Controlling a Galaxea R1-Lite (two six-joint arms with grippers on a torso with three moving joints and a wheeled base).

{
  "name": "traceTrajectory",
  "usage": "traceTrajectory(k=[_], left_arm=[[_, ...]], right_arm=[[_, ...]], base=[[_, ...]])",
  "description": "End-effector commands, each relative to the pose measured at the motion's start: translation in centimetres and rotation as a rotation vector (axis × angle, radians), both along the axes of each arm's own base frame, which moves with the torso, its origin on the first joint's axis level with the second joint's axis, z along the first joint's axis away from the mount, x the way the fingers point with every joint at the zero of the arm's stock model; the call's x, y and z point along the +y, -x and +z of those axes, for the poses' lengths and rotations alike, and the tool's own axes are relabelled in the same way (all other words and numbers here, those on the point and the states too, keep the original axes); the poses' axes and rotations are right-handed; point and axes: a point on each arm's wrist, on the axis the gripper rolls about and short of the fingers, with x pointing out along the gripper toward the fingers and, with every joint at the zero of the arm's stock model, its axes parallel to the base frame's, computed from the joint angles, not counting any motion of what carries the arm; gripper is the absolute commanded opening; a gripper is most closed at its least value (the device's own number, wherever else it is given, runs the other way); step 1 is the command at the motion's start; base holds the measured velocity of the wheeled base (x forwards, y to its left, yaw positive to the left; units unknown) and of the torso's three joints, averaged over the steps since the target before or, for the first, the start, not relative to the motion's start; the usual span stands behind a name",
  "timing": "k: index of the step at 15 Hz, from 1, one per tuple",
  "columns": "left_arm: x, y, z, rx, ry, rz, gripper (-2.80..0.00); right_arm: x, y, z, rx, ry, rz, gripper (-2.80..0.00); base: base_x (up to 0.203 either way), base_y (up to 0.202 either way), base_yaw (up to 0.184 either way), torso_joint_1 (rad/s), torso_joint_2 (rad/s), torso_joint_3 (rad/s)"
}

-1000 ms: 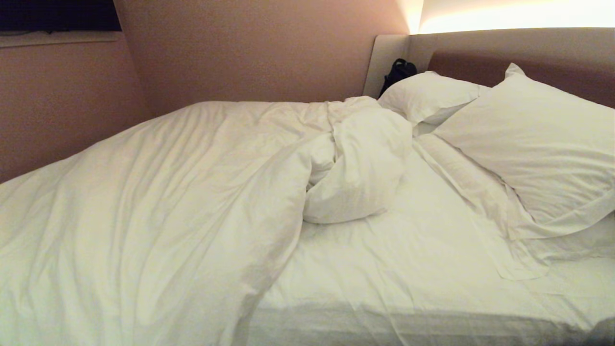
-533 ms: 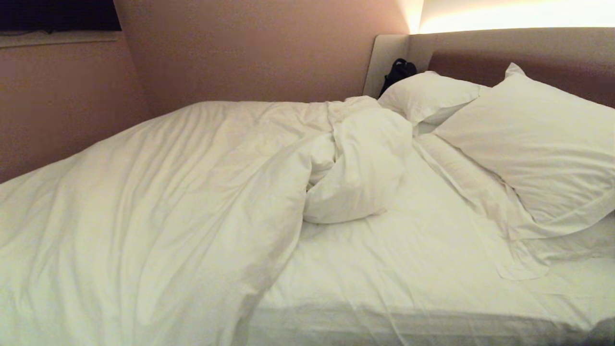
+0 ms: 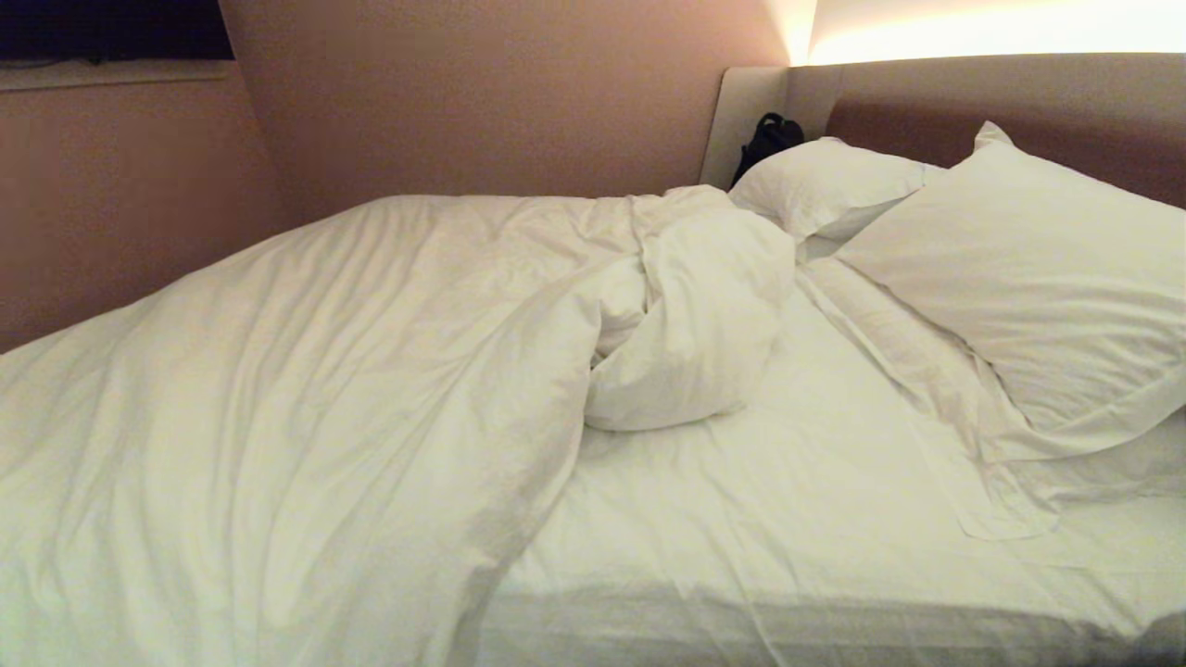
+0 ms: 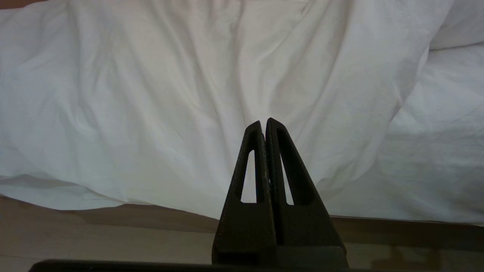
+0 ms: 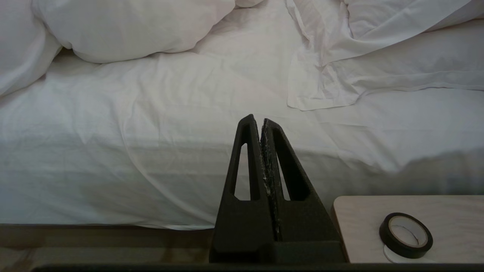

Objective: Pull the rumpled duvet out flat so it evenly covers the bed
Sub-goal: Flatten the corners of the folded blanket

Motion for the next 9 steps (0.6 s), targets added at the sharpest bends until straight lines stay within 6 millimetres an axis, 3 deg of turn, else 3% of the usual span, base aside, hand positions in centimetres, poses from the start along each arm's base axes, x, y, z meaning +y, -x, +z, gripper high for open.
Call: traceTrajectory(k=[1,9], left_arm=[[0.00,-0.01,0.00,0.001,0.001,0.002,-2.80],[0.00,0.00,0.00,0.000,0.002,0.003,-2.80]], right_arm=[[0.00,-0.01,0.00,0.001,0.001,0.001,-2.80],[0.00,-0.01,0.00,0.001,0.001,0.001,-2.80]], base=[[0.000,0.000,0.000,0.000,0.00,0.000],[0.000,0.000,0.000,0.000,0.00,0.000]])
